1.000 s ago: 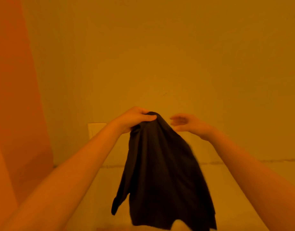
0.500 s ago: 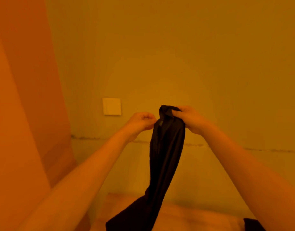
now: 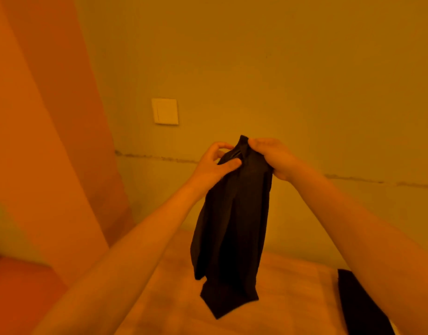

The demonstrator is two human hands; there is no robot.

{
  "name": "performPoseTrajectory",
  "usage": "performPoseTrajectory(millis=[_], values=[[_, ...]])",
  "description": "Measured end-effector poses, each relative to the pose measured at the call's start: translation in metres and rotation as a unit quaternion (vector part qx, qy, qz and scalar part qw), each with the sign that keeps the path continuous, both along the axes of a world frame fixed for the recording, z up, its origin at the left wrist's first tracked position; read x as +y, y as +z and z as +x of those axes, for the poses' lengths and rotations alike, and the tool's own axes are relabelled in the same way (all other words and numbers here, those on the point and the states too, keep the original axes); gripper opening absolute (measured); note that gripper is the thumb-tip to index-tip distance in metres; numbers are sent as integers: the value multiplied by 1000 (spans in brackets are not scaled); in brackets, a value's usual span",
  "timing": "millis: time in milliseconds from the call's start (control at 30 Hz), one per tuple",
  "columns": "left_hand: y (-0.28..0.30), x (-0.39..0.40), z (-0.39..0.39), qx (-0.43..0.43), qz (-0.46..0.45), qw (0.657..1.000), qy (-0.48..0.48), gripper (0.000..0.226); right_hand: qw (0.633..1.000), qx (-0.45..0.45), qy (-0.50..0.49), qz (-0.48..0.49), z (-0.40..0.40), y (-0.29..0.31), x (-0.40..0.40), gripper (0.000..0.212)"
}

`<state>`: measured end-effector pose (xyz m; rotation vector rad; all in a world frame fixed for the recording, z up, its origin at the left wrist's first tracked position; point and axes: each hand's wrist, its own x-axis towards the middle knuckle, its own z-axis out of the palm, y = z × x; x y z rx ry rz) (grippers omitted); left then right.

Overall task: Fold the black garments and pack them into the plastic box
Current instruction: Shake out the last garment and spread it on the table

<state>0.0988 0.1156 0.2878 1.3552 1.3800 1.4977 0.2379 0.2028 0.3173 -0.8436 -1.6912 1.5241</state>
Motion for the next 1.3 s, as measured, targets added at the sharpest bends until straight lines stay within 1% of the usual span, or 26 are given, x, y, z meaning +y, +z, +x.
performPoseTrajectory(millis=[67,100,133,200,233,267,367,433,467,567,600,633,700,800,867,933,1000,1100,1167,1200,1233,1300], values=[[-3,-4,8,112,5,994,0,37,998,-10,3,55,8,-1,-3,18],[-3,-5,13,172,6,985,19,39,997,-15,22,77,13,-1,-4,18],[-3,-7,19,222,6,974,42,35,994,-20,51,90,18,-2,-6,24],[-5,-11,30,279,-2,958,67,11,984,-62,111,128,28,-6,-11,36],[-8,-11,35,292,-6,954,70,11,975,-97,133,152,33,-9,-13,37],[-12,-11,39,301,-12,951,68,17,966,-130,149,168,39,-11,-14,36],[-17,-12,47,291,-42,955,49,26,949,-214,166,161,57,-16,-13,28],[-21,-14,49,255,-74,964,30,16,944,-243,173,140,71,-18,-13,20],[-23,-16,52,248,-84,965,22,18,942,-255,170,139,78,-18,-14,18],[-32,-20,62,268,-91,959,-14,17,933,-295,147,144,96,-18,-21,16],[-34,-20,67,274,-83,958,-19,20,934,-297,135,144,102,-18,-24,17],[-34,-19,71,272,-71,960,-20,24,938,-292,118,146,108,-17,-28,18],[-33,-18,81,253,-35,967,-15,23,945,-277,71,158,120,-15,-36,22],[-24,-25,99,199,10,980,-4,27,954,-243,-18,176,137,-12,-47,24],[-17,-30,107,149,26,988,-8,39,962,-197,-70,174,145,-11,-58,22],[-11,-39,109,99,5,994,-35,42,972,-134,-106,162,145,-9,-70,24],[-9,-49,107,71,-13,996,-55,38,982,-59,-117,139,142,-9,-79,28],[-9,-67,98,43,-11,998,-51,28,991,38,-104,77,133,-13,-95,11],[-12,-80,91,22,-15,998,-55,18,993,63,-87,40,123,-16,-104,14],[-15,-86,88,4,-27,996,-83,10,994,70,-85,28,117,-17,-108,18],[-18,-93,86,1,-44,992,-119,8,993,82,-86,17,113,-17,-111,22],[-26,-105,81,69,-78,982,-155,21,991,103,-88,2,106,-16,-115,26]])
